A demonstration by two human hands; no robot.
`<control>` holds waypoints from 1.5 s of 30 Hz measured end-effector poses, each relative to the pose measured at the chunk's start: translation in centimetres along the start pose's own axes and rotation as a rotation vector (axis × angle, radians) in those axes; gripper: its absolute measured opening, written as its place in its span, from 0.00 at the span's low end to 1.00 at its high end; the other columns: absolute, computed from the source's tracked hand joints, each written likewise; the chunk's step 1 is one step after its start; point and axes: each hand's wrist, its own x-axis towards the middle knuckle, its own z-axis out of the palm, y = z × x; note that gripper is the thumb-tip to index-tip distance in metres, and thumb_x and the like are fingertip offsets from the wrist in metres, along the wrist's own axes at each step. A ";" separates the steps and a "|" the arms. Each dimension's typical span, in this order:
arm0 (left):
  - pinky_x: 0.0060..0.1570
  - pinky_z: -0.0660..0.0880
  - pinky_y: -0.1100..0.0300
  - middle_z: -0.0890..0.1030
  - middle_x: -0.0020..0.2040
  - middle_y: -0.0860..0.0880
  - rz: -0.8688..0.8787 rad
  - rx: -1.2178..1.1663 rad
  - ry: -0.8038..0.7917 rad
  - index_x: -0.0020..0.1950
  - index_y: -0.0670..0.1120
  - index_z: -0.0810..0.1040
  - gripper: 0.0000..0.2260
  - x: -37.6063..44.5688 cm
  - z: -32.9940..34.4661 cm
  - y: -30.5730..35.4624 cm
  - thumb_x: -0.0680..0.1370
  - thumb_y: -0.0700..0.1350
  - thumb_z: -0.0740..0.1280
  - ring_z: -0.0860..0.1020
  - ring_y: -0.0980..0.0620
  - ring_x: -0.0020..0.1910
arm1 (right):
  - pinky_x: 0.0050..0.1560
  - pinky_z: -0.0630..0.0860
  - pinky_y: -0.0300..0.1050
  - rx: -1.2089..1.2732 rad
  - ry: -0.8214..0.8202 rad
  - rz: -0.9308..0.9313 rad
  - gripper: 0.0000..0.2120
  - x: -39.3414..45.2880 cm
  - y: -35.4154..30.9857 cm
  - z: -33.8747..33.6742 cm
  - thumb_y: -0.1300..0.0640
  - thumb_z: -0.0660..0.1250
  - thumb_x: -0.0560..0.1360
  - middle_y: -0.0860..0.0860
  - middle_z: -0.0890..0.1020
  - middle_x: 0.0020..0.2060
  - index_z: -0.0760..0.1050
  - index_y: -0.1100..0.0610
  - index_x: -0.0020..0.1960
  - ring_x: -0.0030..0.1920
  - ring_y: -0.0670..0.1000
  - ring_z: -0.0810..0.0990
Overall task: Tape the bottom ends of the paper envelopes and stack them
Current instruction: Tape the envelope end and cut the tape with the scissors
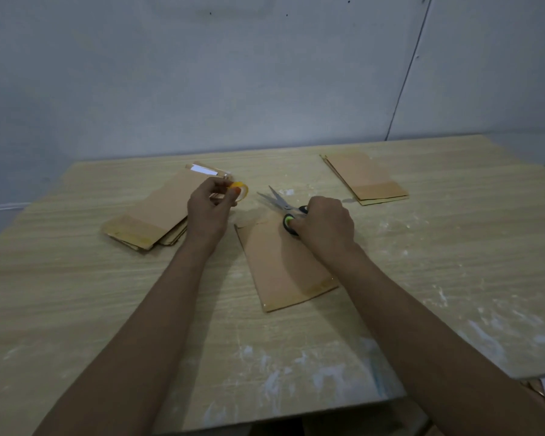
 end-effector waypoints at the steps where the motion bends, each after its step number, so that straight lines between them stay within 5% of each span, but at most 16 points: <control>1: 0.46 0.79 0.54 0.82 0.44 0.50 0.014 0.034 -0.004 0.46 0.52 0.80 0.05 0.4 0.5 0.1 0.76 0.41 0.72 0.80 0.56 0.40 | 0.37 0.65 0.44 0.014 0.004 0.021 0.18 0.6 0.4 0.2 0.44 0.71 0.73 0.55 0.77 0.43 0.72 0.59 0.44 0.43 0.56 0.75; 10: 0.41 0.74 0.70 0.80 0.40 0.54 0.012 0.184 -0.095 0.45 0.46 0.82 0.03 2.5 4.9 -0.3 0.75 0.38 0.73 0.77 0.66 0.38 | 0.45 0.74 0.44 0.080 0.083 0.099 0.10 4.3 1.9 1.1 0.51 0.73 0.73 0.54 0.82 0.49 0.83 0.57 0.49 0.51 0.57 0.80; 20: 0.38 0.71 0.75 0.80 0.40 0.54 0.000 0.187 -0.130 0.48 0.44 0.81 0.03 2.4 5.7 -1.0 0.76 0.39 0.73 0.77 0.69 0.35 | 0.39 0.69 0.41 0.003 0.119 0.057 0.10 5.4 2.8 2.7 0.54 0.66 0.78 0.55 0.83 0.45 0.84 0.58 0.51 0.47 0.55 0.81; 26: 0.39 0.73 0.74 0.81 0.44 0.48 -0.005 0.190 -0.128 0.51 0.41 0.82 0.06 2.4 5.4 -1.3 0.75 0.39 0.73 0.78 0.59 0.40 | 0.44 0.73 0.48 0.094 0.225 -0.058 0.10 4.4 2.4 2.9 0.54 0.67 0.77 0.57 0.79 0.49 0.83 0.59 0.51 0.51 0.58 0.77; 33: 0.39 0.72 0.75 0.82 0.45 0.46 -0.013 0.194 -0.123 0.52 0.39 0.82 0.07 2.3 5.3 -1.2 0.75 0.39 0.73 0.78 0.62 0.41 | 0.44 0.65 0.43 0.129 0.200 -0.209 0.08 3.7 1.7 3.6 0.58 0.69 0.74 0.57 0.80 0.45 0.83 0.60 0.51 0.49 0.58 0.77; 45: 0.40 0.72 0.74 0.82 0.44 0.47 -0.016 0.192 -0.128 0.49 0.41 0.82 0.05 2.3 5.1 -1.3 0.75 0.39 0.73 0.78 0.55 0.41 | 0.43 0.68 0.44 0.175 0.202 -0.213 0.07 3.3 1.7 3.5 0.59 0.69 0.74 0.56 0.79 0.43 0.83 0.59 0.49 0.47 0.58 0.77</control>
